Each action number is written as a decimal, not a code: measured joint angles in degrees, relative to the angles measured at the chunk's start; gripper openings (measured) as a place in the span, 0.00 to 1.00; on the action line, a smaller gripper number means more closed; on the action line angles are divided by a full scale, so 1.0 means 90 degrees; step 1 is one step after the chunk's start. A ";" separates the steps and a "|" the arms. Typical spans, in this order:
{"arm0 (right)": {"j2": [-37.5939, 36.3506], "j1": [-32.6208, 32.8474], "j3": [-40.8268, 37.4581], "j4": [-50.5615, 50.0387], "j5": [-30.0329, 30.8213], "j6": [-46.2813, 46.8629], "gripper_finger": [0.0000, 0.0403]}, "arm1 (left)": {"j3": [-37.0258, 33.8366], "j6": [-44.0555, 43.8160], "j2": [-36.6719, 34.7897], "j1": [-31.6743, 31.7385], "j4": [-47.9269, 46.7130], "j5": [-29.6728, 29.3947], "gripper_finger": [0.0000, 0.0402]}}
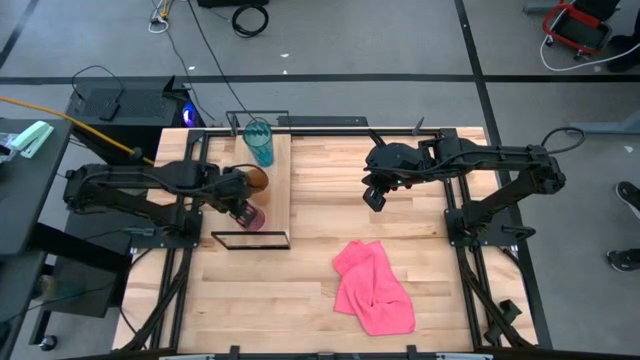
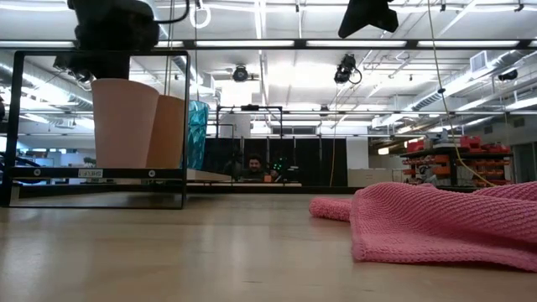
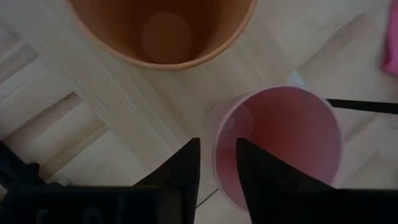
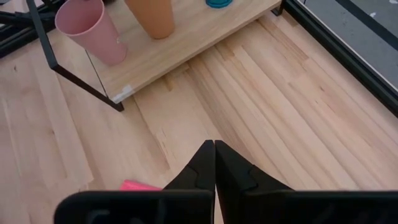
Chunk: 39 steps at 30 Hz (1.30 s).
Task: Stack small to large cups/mugs on shelf
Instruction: Return to Home Position
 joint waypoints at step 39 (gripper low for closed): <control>-0.0167 0.0464 0.0000 -0.0254 -0.0894 0.1810 0.02 | 0.0007 0.3373 -0.3126 -0.0012 0.1070 -0.0801 0.29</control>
